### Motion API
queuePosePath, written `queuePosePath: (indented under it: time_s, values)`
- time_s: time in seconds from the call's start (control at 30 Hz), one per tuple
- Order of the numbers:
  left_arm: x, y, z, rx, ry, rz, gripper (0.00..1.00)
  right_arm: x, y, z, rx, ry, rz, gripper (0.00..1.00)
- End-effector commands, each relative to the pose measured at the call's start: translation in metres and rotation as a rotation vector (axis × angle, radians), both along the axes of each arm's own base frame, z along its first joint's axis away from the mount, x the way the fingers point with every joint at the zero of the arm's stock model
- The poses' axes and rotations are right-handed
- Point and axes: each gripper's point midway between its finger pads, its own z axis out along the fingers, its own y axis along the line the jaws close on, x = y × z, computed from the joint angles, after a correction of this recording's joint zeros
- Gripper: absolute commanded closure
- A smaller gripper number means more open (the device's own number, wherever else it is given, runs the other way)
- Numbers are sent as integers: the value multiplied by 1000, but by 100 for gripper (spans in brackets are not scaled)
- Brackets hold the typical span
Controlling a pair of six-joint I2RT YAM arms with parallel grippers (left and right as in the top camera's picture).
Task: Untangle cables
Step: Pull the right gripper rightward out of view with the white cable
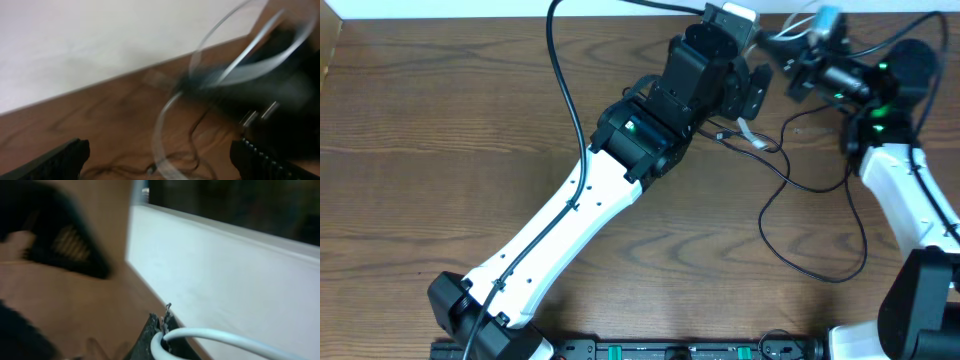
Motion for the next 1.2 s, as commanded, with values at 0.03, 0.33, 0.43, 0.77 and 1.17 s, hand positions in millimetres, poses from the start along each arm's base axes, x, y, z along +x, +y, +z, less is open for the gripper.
queuePosePath:
  time_s: [0.03,0.33,0.43,0.77,1.17]
  values:
    - [2,22,-2,69,-1,90,5,23,-61,14,40,-2,-208,99]
    - [-11,39,-32,184,99,105,5,29,-207,15,79,16,-566,99]
    - [-15,42,-38,207,123,103,5,20,-252,9,88,45,-663,99]
    - [-21,48,-48,244,160,102,5,-25,-387,-49,206,332,-1049,99]
    - [-21,48,-48,244,160,102,5,-99,-487,-108,210,549,-1498,99]
